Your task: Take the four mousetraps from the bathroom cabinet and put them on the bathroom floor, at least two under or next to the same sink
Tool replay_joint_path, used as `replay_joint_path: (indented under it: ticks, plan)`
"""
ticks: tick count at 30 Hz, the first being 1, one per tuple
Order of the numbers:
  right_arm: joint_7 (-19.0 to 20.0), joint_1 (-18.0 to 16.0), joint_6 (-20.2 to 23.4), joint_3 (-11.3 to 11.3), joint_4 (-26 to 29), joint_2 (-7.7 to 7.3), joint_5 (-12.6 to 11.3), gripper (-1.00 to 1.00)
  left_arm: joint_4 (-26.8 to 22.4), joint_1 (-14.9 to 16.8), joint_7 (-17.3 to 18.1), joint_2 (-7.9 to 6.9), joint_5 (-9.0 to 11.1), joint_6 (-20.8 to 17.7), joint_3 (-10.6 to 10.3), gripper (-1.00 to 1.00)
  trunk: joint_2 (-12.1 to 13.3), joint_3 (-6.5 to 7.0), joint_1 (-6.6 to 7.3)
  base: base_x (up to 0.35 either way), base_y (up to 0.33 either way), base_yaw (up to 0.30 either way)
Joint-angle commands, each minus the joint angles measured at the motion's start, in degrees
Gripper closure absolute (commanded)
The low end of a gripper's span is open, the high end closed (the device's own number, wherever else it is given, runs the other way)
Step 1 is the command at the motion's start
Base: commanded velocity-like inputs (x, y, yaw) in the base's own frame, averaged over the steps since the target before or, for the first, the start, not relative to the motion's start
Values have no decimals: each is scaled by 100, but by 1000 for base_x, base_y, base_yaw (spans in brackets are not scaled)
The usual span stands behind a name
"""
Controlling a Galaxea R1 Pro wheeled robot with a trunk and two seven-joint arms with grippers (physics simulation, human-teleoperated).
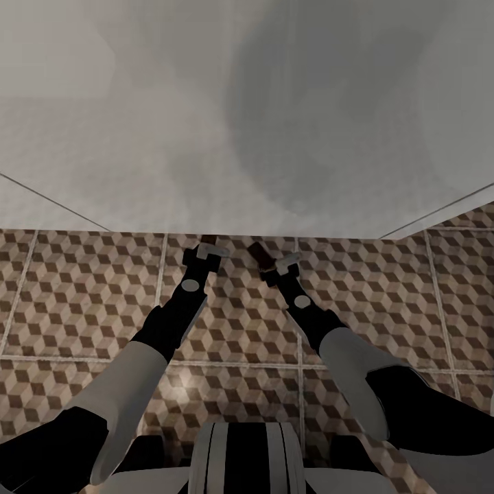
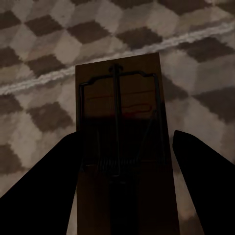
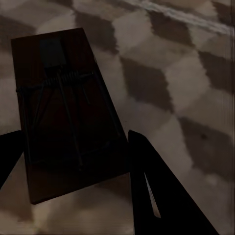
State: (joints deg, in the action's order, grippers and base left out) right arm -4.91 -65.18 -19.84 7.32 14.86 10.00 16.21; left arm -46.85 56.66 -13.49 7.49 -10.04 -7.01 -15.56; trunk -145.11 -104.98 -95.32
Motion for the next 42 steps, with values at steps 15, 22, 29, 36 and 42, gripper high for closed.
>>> replay_joint_path:
  ticks: [15,22,29,36,42]
  plan:
    - [-114,-12,635,15,595,0,30,100,-43,-1,-31,-4,-60,-45,-17,100,-1,-2,1,0,0,0]
    - [-115,-12,683,15,682,0,31,100,-51,-4,-31,-11,-60,-46,-17,100,-1,-2,1,0,0,0]
    - [-116,-12,682,15,693,0,30,100,-41,-3,-31,-11,-60,-46,-23,100,-1,-2,1,0,0,0]
    - [-112,-12,665,15,694,0,28,100,-14,-1,-31,-9,-60,-46,-22,100,-1,-2,1,0,0,0]
    - [-107,-12,650,16,694,0,23,100,139,-2,-31,-3,-59,-46,-22,100,-1,-2,1,0,0,0]
